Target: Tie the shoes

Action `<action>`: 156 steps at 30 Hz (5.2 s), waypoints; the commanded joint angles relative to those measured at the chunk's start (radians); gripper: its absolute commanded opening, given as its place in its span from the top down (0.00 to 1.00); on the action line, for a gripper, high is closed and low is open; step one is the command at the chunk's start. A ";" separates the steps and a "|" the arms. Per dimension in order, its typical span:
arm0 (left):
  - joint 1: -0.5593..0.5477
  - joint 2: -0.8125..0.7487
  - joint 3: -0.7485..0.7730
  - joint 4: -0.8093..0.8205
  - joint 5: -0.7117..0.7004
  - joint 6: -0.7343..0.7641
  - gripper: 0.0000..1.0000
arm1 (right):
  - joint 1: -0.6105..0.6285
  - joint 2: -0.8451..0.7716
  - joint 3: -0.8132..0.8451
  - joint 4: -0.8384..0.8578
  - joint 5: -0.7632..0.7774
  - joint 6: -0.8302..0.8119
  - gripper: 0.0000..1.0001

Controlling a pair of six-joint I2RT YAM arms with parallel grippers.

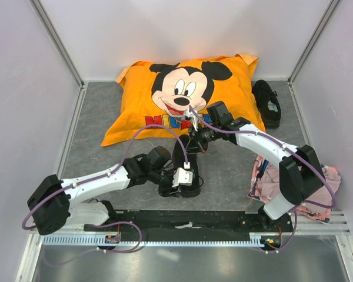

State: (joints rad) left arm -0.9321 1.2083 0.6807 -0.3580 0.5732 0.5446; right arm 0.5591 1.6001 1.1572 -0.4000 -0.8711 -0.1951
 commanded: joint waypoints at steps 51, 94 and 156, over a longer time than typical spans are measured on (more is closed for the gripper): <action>0.320 -0.021 0.152 0.240 0.102 -0.324 0.46 | -0.001 -0.040 -0.042 0.082 -0.063 0.002 1.00; 0.368 0.030 0.161 0.346 0.248 -0.402 0.99 | -0.070 -0.244 -0.260 0.024 -0.020 -0.178 0.46; 0.455 0.185 0.114 0.090 0.105 -0.011 0.70 | -0.037 -0.278 -0.284 -0.006 0.175 -0.218 1.00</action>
State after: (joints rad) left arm -0.4801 1.4559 0.7624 -0.2539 0.6498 0.5003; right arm 0.5259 1.3384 0.8066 -0.3889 -0.6579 -0.4297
